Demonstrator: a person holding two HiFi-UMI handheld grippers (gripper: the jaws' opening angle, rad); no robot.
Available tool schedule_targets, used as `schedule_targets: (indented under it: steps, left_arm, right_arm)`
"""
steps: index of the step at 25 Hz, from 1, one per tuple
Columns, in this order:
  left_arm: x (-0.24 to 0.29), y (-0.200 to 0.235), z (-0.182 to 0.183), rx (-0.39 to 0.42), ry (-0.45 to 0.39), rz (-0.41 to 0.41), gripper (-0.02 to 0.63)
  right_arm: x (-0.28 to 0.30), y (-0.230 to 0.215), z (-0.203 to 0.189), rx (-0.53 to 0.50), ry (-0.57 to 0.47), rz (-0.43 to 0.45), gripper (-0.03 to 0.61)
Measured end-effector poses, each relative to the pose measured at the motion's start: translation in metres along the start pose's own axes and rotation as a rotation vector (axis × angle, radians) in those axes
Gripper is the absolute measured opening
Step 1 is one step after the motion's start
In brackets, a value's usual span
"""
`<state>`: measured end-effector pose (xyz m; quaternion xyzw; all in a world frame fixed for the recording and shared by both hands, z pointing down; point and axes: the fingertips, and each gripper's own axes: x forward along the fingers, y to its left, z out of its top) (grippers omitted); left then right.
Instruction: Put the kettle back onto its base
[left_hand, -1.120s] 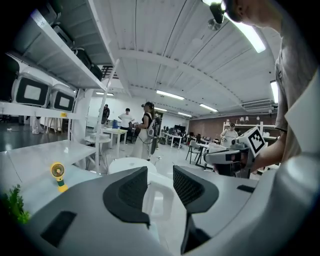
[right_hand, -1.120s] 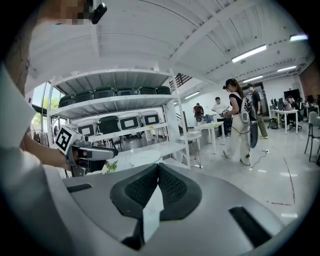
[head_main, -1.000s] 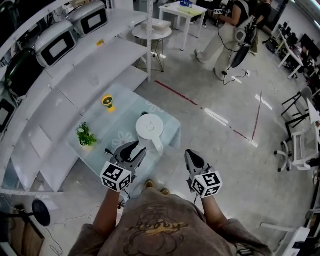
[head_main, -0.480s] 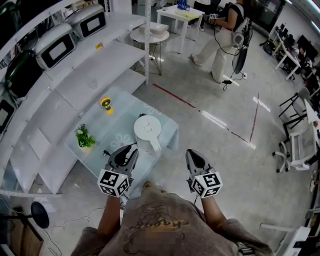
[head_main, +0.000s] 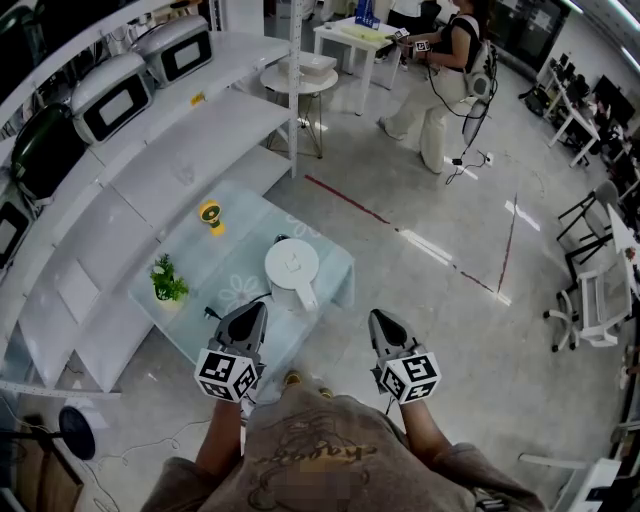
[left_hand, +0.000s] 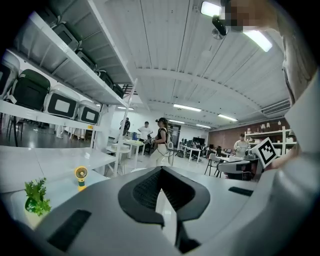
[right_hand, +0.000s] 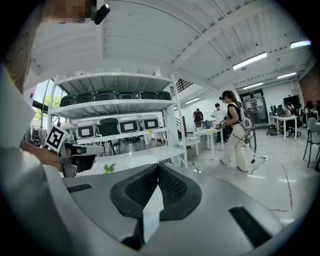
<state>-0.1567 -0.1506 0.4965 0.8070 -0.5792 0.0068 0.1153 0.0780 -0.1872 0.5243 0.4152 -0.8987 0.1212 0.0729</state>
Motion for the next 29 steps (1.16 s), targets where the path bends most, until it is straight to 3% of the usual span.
schedule_targets:
  steps: [29]
  left_arm:
    - [0.010, -0.002, -0.006, -0.051, 0.008, 0.016, 0.021]
  right_arm:
    - [0.010, 0.003, 0.000, 0.007, 0.009, 0.047, 0.000]
